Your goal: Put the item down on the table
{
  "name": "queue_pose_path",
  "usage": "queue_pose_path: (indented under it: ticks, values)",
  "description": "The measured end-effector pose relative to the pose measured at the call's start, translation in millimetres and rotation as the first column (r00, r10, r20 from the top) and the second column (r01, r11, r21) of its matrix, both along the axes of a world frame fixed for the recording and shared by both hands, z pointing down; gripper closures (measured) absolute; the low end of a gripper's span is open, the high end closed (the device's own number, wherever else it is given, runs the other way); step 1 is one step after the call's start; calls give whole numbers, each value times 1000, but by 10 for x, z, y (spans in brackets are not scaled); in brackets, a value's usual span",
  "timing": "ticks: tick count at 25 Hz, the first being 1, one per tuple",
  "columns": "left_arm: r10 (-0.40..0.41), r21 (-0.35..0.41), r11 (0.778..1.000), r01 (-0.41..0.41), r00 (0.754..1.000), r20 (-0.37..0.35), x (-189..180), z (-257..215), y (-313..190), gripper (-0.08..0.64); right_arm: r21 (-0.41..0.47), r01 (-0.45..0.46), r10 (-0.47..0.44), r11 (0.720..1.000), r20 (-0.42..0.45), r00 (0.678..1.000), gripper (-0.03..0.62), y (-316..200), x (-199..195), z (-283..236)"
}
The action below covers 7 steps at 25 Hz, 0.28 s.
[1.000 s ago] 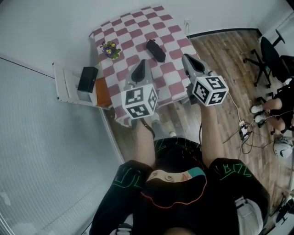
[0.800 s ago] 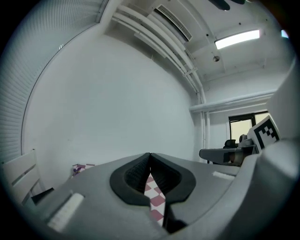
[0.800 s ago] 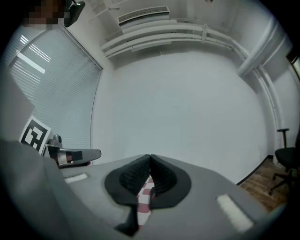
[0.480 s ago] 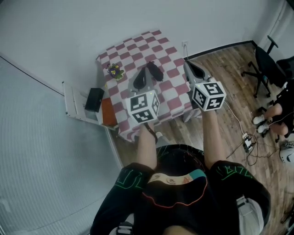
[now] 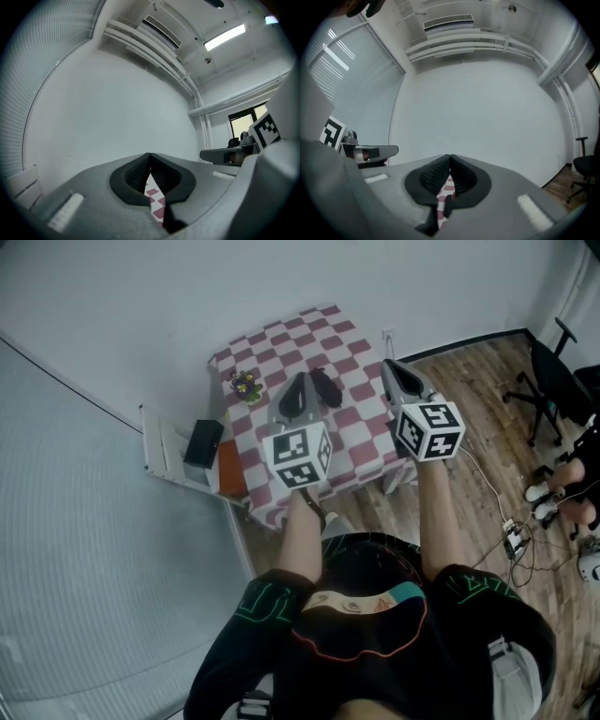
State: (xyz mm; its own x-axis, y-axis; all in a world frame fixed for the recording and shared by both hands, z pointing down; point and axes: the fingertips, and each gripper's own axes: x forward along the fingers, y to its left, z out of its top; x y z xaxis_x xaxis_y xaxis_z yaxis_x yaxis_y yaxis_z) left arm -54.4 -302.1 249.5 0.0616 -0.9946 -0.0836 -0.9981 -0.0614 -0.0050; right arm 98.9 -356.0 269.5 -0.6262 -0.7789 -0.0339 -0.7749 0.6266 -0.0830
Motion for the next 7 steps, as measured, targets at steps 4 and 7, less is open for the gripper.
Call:
queue_pose_path:
  ticks: [4, 7]
  values:
    - [-1, 0, 1000, 1, 1000, 12, -19, -20, 8, 551, -3, 7, -7, 1000, 4, 1000, 589, -29, -8, 13]
    - [-2, 6, 1000, 2, 1000, 8, -36, -42, 5, 551, -6, 5, -5, 1000, 12, 1000, 589, -71, 20, 13]
